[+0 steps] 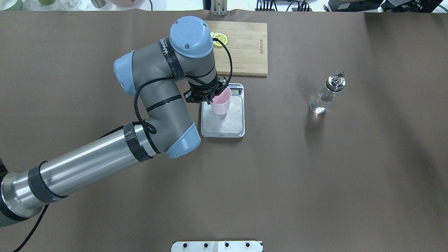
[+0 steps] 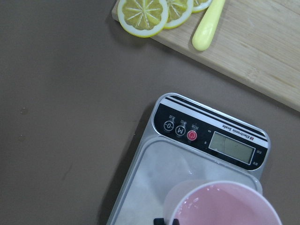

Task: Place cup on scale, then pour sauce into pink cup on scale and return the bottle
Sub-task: 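Release the cup and lift the left arm away while the right arm approaches, then grasp the glass spout bottle with the right gripper, then lift the bottle with the right gripper and move it over the cup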

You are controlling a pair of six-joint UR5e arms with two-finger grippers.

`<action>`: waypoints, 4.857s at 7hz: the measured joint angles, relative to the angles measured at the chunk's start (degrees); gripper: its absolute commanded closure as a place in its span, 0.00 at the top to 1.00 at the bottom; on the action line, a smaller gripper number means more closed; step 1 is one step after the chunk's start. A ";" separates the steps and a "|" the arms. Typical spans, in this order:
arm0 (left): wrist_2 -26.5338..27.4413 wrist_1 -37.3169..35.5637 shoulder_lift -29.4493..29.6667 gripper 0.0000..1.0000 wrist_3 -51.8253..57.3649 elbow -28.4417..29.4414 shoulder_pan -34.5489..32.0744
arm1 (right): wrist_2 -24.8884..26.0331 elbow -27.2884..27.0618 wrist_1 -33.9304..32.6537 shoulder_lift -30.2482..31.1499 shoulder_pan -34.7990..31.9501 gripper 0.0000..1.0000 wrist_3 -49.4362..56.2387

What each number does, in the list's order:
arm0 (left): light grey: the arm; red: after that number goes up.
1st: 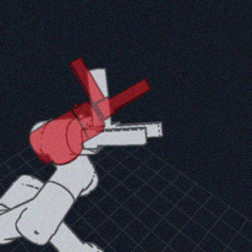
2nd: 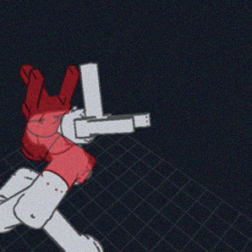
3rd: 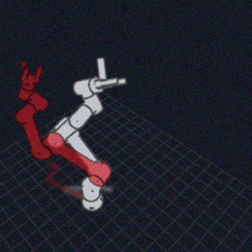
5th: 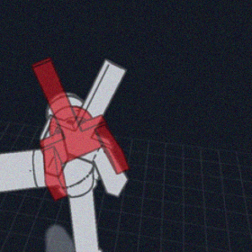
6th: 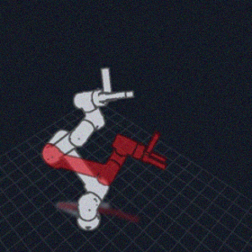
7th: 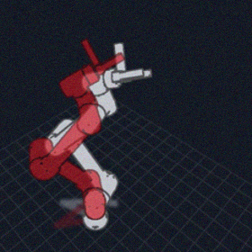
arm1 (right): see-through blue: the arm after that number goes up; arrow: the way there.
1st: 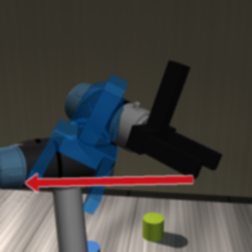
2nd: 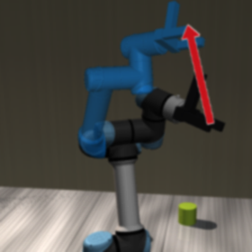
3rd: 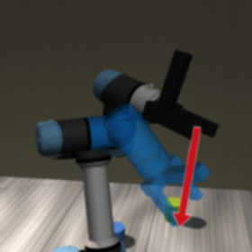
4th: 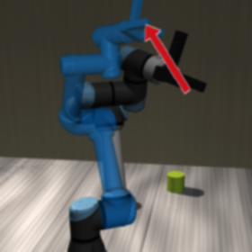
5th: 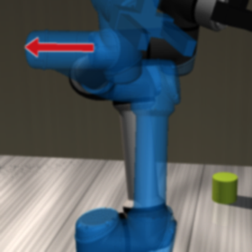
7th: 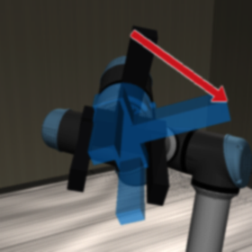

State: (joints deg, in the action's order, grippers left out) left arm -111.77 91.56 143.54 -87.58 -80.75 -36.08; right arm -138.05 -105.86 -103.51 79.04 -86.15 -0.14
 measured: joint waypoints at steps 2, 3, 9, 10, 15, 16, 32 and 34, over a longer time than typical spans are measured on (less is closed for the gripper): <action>0.04 0.10 -0.25 0.99 0.71 -0.77 -0.07 | 2.41 -5.35 -2.27 -4.02 3.37 1.00 -10.97; -0.23 -0.43 -0.98 0.99 1.51 -3.03 -1.07 | 3.20 -6.65 -1.72 -6.30 4.70 1.00 -14.49; -6.81 -7.30 -18.61 0.99 23.64 -19.94 -17.02 | 15.49 -19.41 26.57 7.47 20.48 1.00 -34.69; -7.88 -7.36 -20.31 0.99 27.47 -20.02 -19.22 | 23.59 -18.69 39.09 13.23 27.16 1.00 -42.11; -10.40 -7.79 -25.29 0.99 39.77 -19.12 -24.16 | 54.14 -7.61 59.44 17.19 48.41 1.00 -55.60; -10.28 -7.79 -25.31 0.99 39.88 -18.92 -24.18 | 58.44 -5.41 60.12 15.83 50.89 1.00 -56.93; -10.19 -7.63 -25.08 0.99 39.12 -17.51 -23.86 | 72.55 10.32 60.46 2.94 54.59 0.00 -56.62; -10.27 -7.49 -25.22 0.99 39.26 -17.51 -23.94 | 70.65 9.74 59.40 1.02 52.31 0.00 -52.81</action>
State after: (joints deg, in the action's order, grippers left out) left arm -122.05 84.07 118.32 -48.32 -98.26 -60.02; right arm -67.40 -96.12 -44.11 80.06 -33.85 -52.96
